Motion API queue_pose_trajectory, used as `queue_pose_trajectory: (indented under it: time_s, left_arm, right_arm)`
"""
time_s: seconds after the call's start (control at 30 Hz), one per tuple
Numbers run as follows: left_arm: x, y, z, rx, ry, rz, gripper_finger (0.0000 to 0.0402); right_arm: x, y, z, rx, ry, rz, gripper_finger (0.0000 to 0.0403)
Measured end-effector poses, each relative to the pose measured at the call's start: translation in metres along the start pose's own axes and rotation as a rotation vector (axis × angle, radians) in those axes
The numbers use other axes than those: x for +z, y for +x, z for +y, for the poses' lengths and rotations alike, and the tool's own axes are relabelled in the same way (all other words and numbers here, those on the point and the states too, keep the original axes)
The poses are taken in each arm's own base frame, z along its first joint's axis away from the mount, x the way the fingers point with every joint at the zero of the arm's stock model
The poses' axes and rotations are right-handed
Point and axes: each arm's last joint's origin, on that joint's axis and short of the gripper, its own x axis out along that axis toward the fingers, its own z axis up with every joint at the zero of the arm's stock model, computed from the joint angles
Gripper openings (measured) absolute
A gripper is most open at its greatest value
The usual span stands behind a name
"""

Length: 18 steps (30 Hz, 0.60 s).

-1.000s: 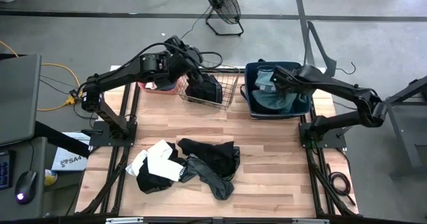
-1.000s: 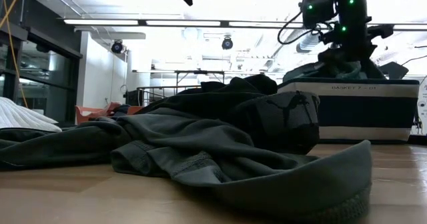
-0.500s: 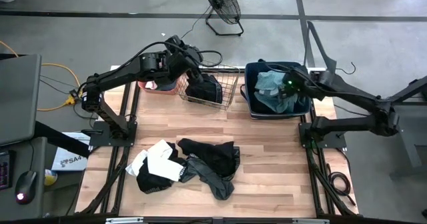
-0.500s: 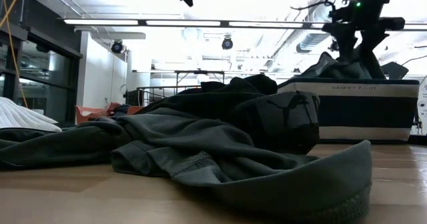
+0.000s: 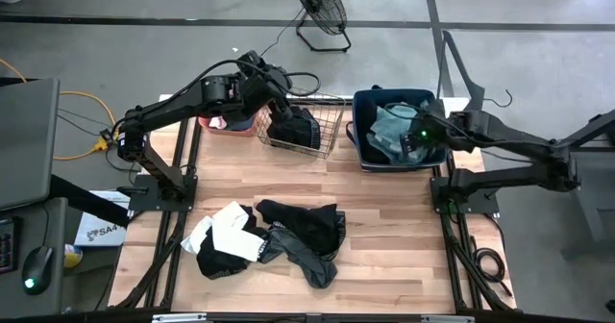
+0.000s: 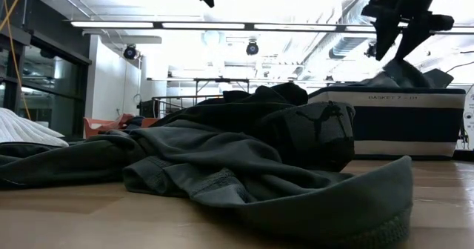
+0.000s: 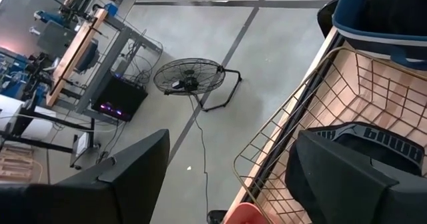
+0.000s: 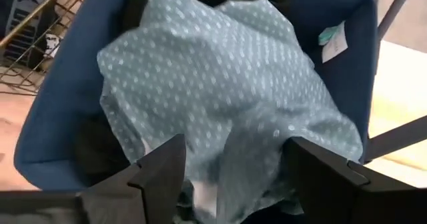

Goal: Pick & Place Cloths
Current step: Put the light blue shirt into the blue laundry organizer

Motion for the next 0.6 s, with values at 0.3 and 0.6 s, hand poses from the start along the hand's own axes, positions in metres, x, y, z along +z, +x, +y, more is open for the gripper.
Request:
queue_pose_trajectory:
  time_s: [0.3, 0.6]
  left_arm:
    - [-0.0002, 0.0, 0.0, 0.0, 0.002, 0.002, 0.0322]
    - [-0.0002, 0.0, 0.0001, 0.005, 0.011, 0.002, 0.0322]
  right_arm:
    - [-0.0025, -0.0051, 0.0049, -0.056, 0.014, -0.144, 0.0242]
    - [-0.001, -0.0078, 0.0067, -0.1, 0.047, -0.266, 0.0238]
